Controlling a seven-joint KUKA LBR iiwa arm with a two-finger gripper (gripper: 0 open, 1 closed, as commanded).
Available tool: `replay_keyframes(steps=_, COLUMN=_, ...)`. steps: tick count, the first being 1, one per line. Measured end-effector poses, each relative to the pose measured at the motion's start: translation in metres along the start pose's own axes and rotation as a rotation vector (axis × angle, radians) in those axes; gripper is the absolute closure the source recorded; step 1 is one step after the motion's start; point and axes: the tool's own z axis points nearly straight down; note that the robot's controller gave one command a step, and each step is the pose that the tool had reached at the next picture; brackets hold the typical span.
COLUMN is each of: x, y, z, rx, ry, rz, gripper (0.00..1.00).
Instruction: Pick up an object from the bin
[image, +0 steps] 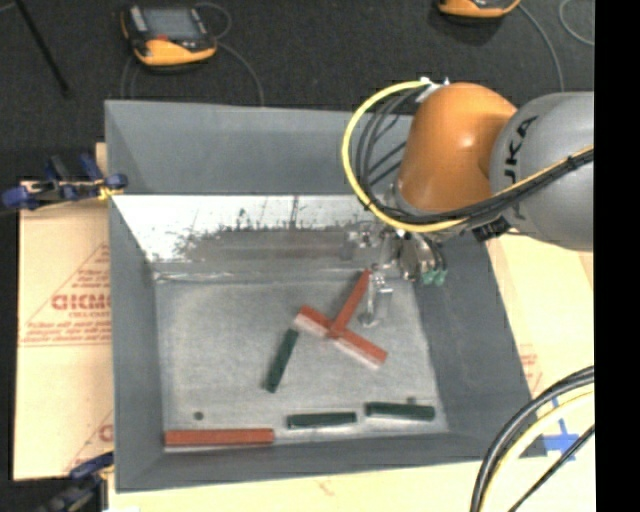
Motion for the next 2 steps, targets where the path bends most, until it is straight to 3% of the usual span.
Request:
replay_keyframes(steps=1, x=0.01, y=0.019, z=0.068, rx=-0.002, ry=0.003, rz=0.104, gripper=0.0)
replay_keyframes(steps=2, x=-0.012, y=-0.027, z=0.119, rx=0.0, ry=0.009, rz=0.265, gripper=1.0)
